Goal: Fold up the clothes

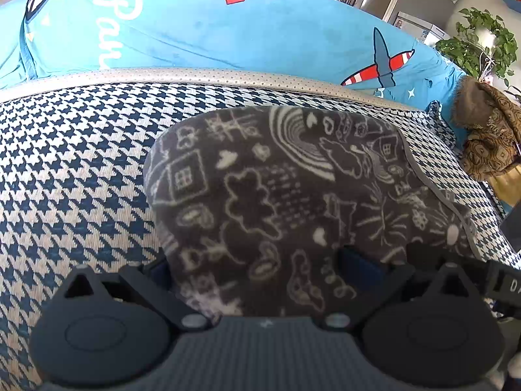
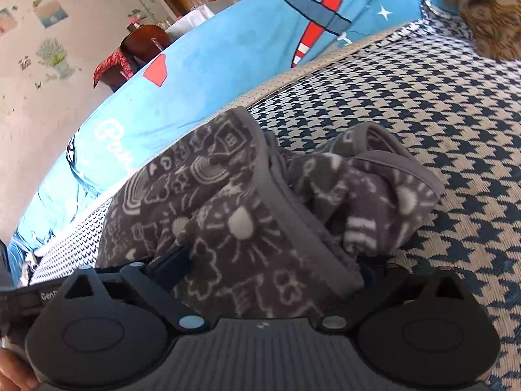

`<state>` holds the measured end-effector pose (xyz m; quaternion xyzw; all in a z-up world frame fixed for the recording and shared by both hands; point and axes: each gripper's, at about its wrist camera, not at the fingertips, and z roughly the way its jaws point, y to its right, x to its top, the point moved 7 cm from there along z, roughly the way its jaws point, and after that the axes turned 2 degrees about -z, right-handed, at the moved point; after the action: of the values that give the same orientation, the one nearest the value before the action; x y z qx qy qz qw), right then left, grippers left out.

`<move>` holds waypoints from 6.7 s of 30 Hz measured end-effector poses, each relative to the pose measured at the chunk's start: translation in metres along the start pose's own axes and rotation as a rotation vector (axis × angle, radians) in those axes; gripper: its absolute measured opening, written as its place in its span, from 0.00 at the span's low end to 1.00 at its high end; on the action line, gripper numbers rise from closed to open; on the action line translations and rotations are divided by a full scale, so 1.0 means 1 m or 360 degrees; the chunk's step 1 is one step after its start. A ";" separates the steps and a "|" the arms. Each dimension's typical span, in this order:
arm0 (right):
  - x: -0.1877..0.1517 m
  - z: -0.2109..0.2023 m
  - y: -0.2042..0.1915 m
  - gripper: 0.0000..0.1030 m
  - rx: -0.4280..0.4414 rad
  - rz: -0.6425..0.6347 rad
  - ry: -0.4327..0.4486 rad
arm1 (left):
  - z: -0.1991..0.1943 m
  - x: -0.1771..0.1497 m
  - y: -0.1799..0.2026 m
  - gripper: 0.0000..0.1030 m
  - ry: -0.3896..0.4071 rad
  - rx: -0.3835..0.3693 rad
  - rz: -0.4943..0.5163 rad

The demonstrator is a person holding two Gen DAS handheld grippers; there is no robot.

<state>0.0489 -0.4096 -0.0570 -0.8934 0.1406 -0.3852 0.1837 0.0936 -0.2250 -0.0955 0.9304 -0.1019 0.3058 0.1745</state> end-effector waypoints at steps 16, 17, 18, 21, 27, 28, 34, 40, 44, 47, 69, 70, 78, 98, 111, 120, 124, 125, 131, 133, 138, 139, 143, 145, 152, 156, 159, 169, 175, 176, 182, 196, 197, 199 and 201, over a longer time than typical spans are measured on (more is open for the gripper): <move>0.015 -0.023 -0.028 0.47 -0.0027 -0.0216 0.0213 | -0.034 0.002 0.012 0.73 0.0138 0.0143 0.0110; 0.015 -0.023 -0.033 0.46 -0.0005 -0.0227 0.0216 | -0.037 0.002 0.011 0.72 0.0149 0.0165 0.0111; 0.015 -0.022 -0.038 0.45 0.0017 -0.0238 0.0219 | -0.040 0.003 0.009 0.72 0.0160 0.0186 0.0112; 0.014 -0.022 -0.053 0.44 0.0084 -0.0271 0.0229 | -0.051 0.007 0.002 0.72 0.0193 0.0257 0.0122; 0.013 -0.022 -0.082 0.44 0.0216 -0.0336 0.0246 | -0.081 0.015 -0.029 0.72 0.0200 0.0341 0.0051; 0.011 -0.020 -0.088 0.44 0.0233 -0.0345 0.0237 | -0.086 0.015 -0.035 0.72 0.0200 0.0361 0.0045; 0.000 -0.004 -0.114 0.44 0.0313 -0.0383 0.0150 | -0.103 0.005 -0.068 0.72 0.0175 0.0443 0.0025; -0.016 0.022 -0.119 0.56 0.0246 -0.0314 -0.0007 | -0.097 -0.009 -0.096 0.77 0.0120 0.0468 -0.0005; -0.018 0.031 -0.111 0.74 0.0191 -0.0217 -0.0117 | -0.095 -0.011 -0.103 0.88 0.0134 0.0457 0.0005; -0.021 0.033 -0.098 0.76 0.0198 -0.0071 -0.0186 | -0.096 -0.010 -0.108 0.95 0.0149 0.0466 0.0006; -0.030 0.047 -0.110 0.83 0.0210 -0.0036 -0.0168 | -0.077 -0.013 -0.125 1.00 0.0095 0.0183 -0.0204; -0.030 0.048 -0.112 0.80 0.0205 -0.0048 -0.0159 | -0.076 -0.013 -0.123 1.00 0.0095 0.0181 -0.0205; -0.025 0.042 -0.131 0.55 0.0202 -0.0185 -0.0068 | -0.084 -0.006 -0.114 0.78 0.0155 0.0212 -0.0229; -0.028 0.048 -0.178 0.47 0.0329 -0.0272 -0.0034 | -0.119 0.001 -0.145 0.73 0.0225 0.0462 -0.0221; -0.030 0.049 -0.182 0.47 0.0284 -0.0272 -0.0032 | -0.118 0.001 -0.144 0.73 0.0224 0.0499 -0.0207; -0.033 0.058 -0.175 0.57 0.0268 -0.0204 -0.0106 | -0.110 -0.003 -0.149 0.82 0.0185 0.0489 -0.0230; -0.034 0.064 -0.171 0.67 0.0258 -0.0148 -0.0134 | -0.106 -0.005 -0.156 0.87 0.0169 0.0459 -0.0282; -0.035 0.066 -0.170 0.70 0.0255 -0.0131 -0.0142 | -0.105 -0.005 -0.157 0.90 0.0165 0.0455 -0.0294; -0.038 0.076 -0.166 0.72 0.0281 -0.0049 -0.0174 | -0.097 -0.009 -0.164 0.99 0.0158 0.0433 -0.0352; -0.038 0.076 -0.168 0.67 0.0286 -0.0053 -0.0163 | -0.098 -0.009 -0.164 0.95 0.0161 0.0404 -0.0362; -0.034 0.065 -0.186 0.47 0.0294 -0.0221 -0.0068 | -0.106 -0.007 -0.156 0.74 0.0211 0.0415 -0.0332; -0.033 0.063 -0.189 0.45 0.0292 -0.0243 -0.0051 | -0.108 -0.006 -0.155 0.70 0.0222 0.0423 -0.0330; -0.028 0.054 -0.198 0.43 0.0307 -0.0268 0.0001 | -0.120 -0.002 -0.152 0.68 0.0275 0.0458 -0.0328; -0.027 0.050 -0.205 0.43 0.0317 -0.0288 0.0027 | -0.128 0.000 -0.148 0.68 0.0314 0.0500 -0.0297; -0.023 0.040 -0.227 0.43 0.0347 -0.0344 0.0096 | -0.151 0.005 -0.152 0.68 0.0375 0.0541 -0.0298; -0.021 0.034 -0.238 0.43 0.0363 -0.0375 0.0129 | -0.161 0.008 -0.155 0.68 0.0402 0.0563 -0.0297; -0.020 0.029 -0.246 0.43 0.0369 -0.0403 0.0160 | -0.168 0.011 -0.157 0.68 0.0424 0.0579 -0.0295; -0.016 0.014 -0.264 0.43 0.0381 -0.0468 0.0244 | -0.187 0.017 -0.160 0.68 0.0492 0.0599 -0.0303; -0.014 0.010 -0.272 0.43 0.0405 -0.0487 0.0280 | -0.198 0.021 -0.163 0.68 0.0533 0.0612 -0.0303; -0.013 0.009 -0.274 0.43 0.0413 -0.0496 0.0290 | -0.200 0.022 -0.163 0.68 0.0544 0.0619 -0.0302; -0.010 0.013 -0.284 0.43 0.0471 -0.0522 0.0326 | -0.210 0.027 -0.168 0.68 0.0597 0.0682 -0.0287; -0.006 0.025 -0.295 0.43 0.0529 -0.0536 0.0342 | -0.215 0.038 -0.176 0.68 0.0637 0.0756 -0.0258; -0.006 0.026 -0.295 0.43 0.0533 -0.0532 0.0341 | -0.215 0.038 -0.176 0.68 0.0636 0.0757 -0.0258; -0.006 0.028 -0.296 0.43 0.0539 -0.0525 0.0338 | -0.214 0.040 -0.177 0.68 0.0637 0.0766 -0.0256; -0.006 0.030 -0.297 0.43 0.0546 -0.0517 0.0335 | -0.213 0.041 -0.178 0.68 0.0637 0.0780 -0.0254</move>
<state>0.0996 -0.1357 0.0498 -0.8149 -0.0538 -0.5188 0.2526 0.0649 0.0175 0.0427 0.8712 0.0843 0.4834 -0.0148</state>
